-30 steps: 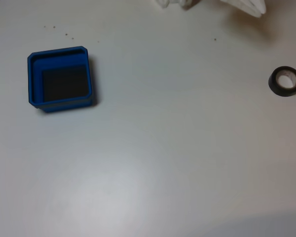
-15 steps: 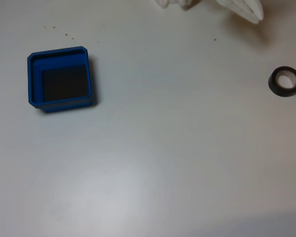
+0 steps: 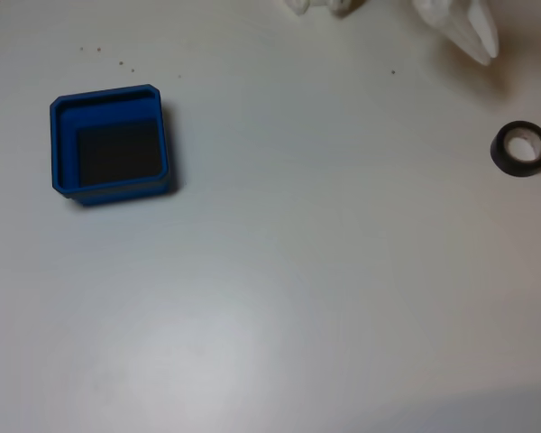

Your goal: Pick the black tape roll and drop it in the blue box

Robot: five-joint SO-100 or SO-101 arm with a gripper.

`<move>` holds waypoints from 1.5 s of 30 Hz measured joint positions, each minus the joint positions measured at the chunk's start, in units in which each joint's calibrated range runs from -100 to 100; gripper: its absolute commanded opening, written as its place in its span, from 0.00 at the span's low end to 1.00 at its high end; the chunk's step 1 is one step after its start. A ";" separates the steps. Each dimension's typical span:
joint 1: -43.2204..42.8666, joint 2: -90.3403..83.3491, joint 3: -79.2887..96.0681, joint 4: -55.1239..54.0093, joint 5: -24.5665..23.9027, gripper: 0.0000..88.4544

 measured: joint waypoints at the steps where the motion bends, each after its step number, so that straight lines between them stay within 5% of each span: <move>1: -0.59 2.54 -2.06 0.00 0.00 0.01; 8: -1.88 21.25 -17.76 6.40 -1.67 0.01; 14: -1.88 34.12 -40.00 25.29 -7.01 0.01; 22: -1.88 49.79 -67.71 50.16 -7.93 0.01; 45: -1.88 66.38 -83.32 52.79 -7.93 0.01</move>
